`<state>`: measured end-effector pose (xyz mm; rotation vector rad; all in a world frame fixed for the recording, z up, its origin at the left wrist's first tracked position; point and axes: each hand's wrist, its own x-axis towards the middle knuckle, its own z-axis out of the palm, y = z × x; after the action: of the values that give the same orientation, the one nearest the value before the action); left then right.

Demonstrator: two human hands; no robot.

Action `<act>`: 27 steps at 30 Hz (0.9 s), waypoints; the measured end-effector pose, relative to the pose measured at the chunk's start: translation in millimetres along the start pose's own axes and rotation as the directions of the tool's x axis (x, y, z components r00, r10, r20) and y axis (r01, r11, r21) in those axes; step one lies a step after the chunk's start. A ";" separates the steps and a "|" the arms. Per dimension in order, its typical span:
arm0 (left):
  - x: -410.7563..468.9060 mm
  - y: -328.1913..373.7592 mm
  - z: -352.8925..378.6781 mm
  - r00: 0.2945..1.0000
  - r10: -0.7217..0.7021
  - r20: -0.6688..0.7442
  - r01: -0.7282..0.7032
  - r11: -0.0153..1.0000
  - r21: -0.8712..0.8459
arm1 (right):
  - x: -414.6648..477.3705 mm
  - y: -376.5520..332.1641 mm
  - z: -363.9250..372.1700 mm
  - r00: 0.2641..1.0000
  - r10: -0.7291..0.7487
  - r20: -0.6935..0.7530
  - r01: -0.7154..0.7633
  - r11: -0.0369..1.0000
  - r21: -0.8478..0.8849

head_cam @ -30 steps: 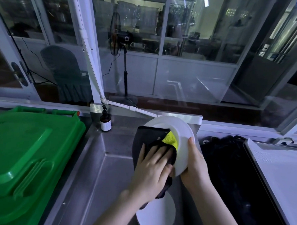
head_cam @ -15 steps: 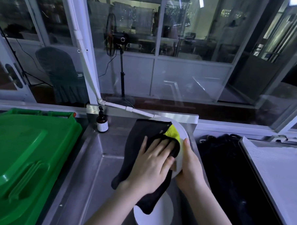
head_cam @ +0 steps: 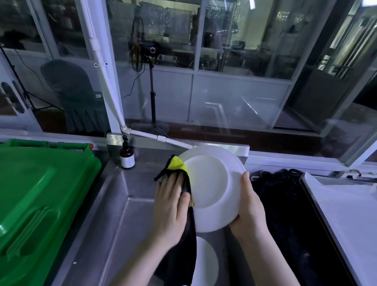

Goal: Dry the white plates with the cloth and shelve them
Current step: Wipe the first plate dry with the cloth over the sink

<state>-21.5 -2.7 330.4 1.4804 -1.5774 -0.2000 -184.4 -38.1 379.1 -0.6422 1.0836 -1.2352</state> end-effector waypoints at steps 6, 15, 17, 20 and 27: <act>-13.9 36.5 16.1 0.993 0.102 0.056 -0.114 0.944 0.311 | -4.2 19.2 16.7 0.987 0.131 0.091 -0.140 0.986 0.093; 29.7 2.0 3.5 0.950 -0.147 0.274 0.069 0.959 0.276 | -4.3 19.4 2.6 0.988 0.092 0.125 -0.105 0.989 0.103; 23.9 -6.0 -0.4 0.954 -0.130 0.270 0.049 0.956 0.289 | -3.6 14.8 -2.1 0.994 0.054 0.100 -0.066 0.990 0.121; 3.2 9.4 -1.5 0.979 -0.017 0.205 -0.030 0.975 0.221 | -2.4 12.4 -4.8 0.994 0.022 0.109 -0.037 0.989 0.141; 19.7 34.3 14.6 0.959 0.114 0.258 -0.180 0.952 0.247 | -9.1 24.5 0.4 0.971 0.078 0.225 -0.096 0.993 0.073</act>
<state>-52.4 -17.2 355.0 1.5798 -1.9676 -0.0827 -173.4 -23.2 360.6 -0.6453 0.8612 -1.0984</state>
